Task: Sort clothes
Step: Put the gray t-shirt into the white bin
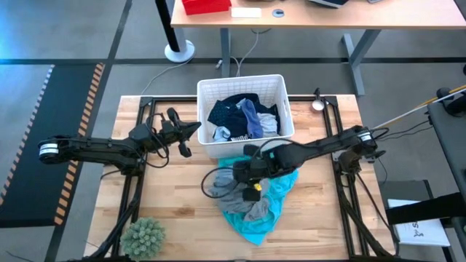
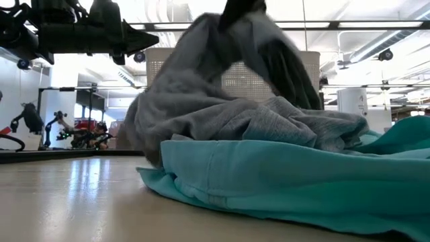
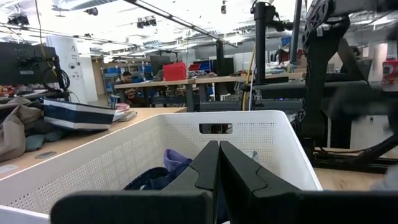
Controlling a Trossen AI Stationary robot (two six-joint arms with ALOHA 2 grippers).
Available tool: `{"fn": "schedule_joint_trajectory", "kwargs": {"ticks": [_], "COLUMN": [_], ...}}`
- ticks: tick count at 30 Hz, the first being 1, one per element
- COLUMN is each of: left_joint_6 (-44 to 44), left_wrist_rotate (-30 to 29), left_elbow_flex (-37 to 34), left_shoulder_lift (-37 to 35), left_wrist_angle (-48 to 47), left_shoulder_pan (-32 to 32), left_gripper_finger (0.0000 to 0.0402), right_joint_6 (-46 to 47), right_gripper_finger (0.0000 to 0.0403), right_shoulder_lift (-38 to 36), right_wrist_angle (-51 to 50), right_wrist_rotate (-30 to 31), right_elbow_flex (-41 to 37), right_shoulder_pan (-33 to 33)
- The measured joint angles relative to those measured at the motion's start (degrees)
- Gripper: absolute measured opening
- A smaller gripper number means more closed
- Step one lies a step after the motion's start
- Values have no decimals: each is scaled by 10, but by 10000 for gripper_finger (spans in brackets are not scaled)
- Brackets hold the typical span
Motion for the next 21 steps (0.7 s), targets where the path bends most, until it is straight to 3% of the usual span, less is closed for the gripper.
{"fn": "schedule_joint_trajectory", "kwargs": {"ticks": [6,16,21], "left_joint_6": [0,0,0], "left_wrist_rotate": [0,0,0], "left_elbow_flex": [0,0,0], "left_shoulder_lift": [0,0,0], "left_wrist_angle": [-1,-2,0], "left_shoulder_pan": [0,0,0], "left_gripper_finger": [0,0,0], "right_joint_6": [-41,-114,-195], "right_gripper_finger": [3,3,2], "right_shoulder_lift": [-2,-3,-47], "right_wrist_angle": [-95,-114,-13], "right_wrist_rotate": [75,157,238], "right_elbow_flex": [139,363,356], "right_shoulder_pan": [6,5,-4]}}
